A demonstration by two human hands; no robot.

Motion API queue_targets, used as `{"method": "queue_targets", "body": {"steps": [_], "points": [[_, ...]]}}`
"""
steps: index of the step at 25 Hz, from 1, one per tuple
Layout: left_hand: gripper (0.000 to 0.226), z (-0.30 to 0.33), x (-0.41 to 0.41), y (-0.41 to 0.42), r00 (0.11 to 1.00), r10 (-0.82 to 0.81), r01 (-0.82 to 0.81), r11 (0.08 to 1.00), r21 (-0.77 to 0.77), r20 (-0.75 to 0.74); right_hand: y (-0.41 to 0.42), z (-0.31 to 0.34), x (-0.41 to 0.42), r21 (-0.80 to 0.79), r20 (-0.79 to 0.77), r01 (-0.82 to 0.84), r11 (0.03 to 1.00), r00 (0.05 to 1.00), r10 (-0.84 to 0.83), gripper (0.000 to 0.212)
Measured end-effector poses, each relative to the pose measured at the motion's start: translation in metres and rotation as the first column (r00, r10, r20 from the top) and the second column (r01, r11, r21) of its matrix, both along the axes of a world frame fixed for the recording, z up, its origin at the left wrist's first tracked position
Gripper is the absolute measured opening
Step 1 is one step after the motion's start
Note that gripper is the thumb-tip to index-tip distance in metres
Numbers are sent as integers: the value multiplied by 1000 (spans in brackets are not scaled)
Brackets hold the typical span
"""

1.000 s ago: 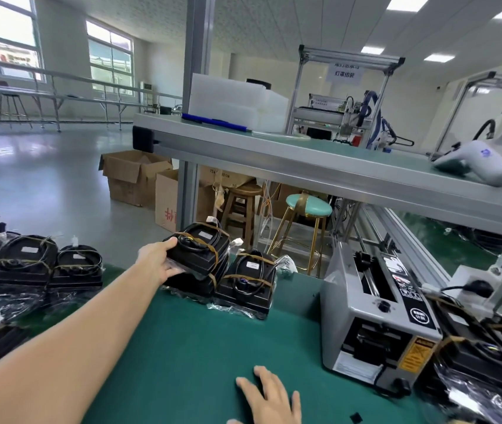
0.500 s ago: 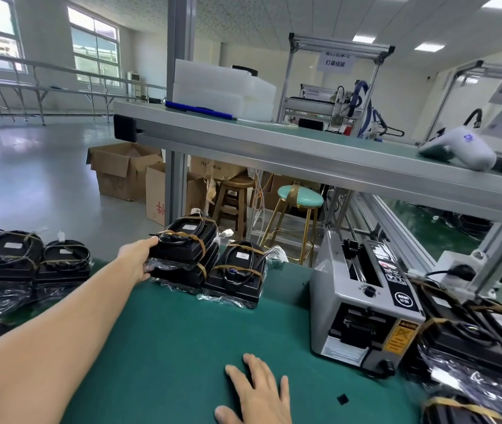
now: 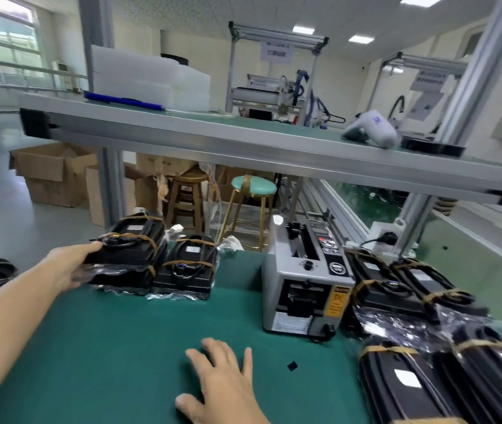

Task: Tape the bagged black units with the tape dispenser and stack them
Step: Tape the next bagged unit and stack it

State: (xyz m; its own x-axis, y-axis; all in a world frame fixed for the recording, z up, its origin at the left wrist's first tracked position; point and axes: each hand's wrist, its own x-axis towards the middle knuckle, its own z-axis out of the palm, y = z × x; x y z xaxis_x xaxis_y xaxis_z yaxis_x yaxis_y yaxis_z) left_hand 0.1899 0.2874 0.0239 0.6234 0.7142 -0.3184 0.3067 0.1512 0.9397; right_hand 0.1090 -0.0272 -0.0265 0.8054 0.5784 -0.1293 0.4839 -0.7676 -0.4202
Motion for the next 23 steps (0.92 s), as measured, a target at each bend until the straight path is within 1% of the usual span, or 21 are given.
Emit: {"method": "queue_targets", "body": {"steps": [1, 2, 3, 4, 5, 6, 8, 10, 12, 14, 15, 16, 17, 18, 19, 20, 21, 22, 23], "points": [[39, -1, -1, 0, 1000, 8, -8, 999, 40, 13, -8, 8, 0, 1, 58, 15, 1000, 998, -15, 64], [45, -4, -2, 1, 999, 32, -34, 991, 131, 19, -18, 17, 1, 1, 120, 37, 999, 992, -37, 63], [49, -8, -4, -5, 999, 46, -50, 961, 271, 20, -33, 26, 1, 1, 171, 68, 998, 983, -67, 61], [50, -10, -8, -17, 998, 48, -60, 909, 412, 40, -49, 35, 1, -1, 207, 108, 994, 973, -105, 59], [45, -12, -16, -34, 996, 35, -75, 857, 509, 88, -65, 44, 0, -6, 232, 150, 989, 962, -145, 57], [39, -14, -23, -54, 989, 5, -84, 834, 545, 146, -81, 50, -3, -19, 258, 192, 981, 949, -181, 56], [33, -17, -42, -107, 968, -113, -27, 842, 539, 225, -118, 62, -12, -27, 343, 287, 957, 902, -261, 56], [28, -26, -56, -157, 930, -257, 85, 847, 524, 264, -157, 74, -17, -22, 455, 405, 914, 818, -352, 57], [31, -38, -69, -198, 883, -392, 231, 842, 488, 258, -199, 89, -13, -30, 545, 539, 842, 715, -438, 60], [32, -48, -78, -229, 845, -495, 361, 807, 467, 203, -245, 106, 1, -119, 580, 680, 724, 639, -505, 67], [33, -52, -80, -240, 834, -526, 402, 786, 469, 167, -266, 113, 11, -182, 557, 740, 648, 621, -552, 75], [34, -54, -83, -249, 825, -549, 435, 769, 469, 134, -285, 118, 21, -250, 502, 780, 574, 611, -612, 86], [34, -55, -86, -257, 816, -568, 463, 757, 461, 112, -303, 119, 30, -315, 418, 797, 515, 603, -679, 101], [34, -56, -89, -264, 807, -583, 488, 747, 451, 93, -320, 119, 36, -369, 306, 794, 483, 594, -744, 119], [33, -56, -92, -269, 799, -595, 505, 741, 442, 86, -334, 117, 41, -400, 172, 778, 484, 583, -794, 137], [32, -56, -94, -274, 791, -605, 517, 737, 436, 86, -344, 115, 44, -408, 35, 759, 507, 568, -822, 152], [32, -55, -97, -278, 783, -616, 527, 731, 434, 86, -351, 114, 46, -404, -78, 744, 533, 552, -830, 160], [33, -53, -100, -282, 778, -623, 535, 725, 433, 83, -356, 112, 46, -387, -151, 739, 551, 538, -829, 161], [32, -51, -102, -286, 775, -627, 540, 721, 434, 78, -358, 108, 45, -349, -193, 750, 561, 529, -827, 157]]}}
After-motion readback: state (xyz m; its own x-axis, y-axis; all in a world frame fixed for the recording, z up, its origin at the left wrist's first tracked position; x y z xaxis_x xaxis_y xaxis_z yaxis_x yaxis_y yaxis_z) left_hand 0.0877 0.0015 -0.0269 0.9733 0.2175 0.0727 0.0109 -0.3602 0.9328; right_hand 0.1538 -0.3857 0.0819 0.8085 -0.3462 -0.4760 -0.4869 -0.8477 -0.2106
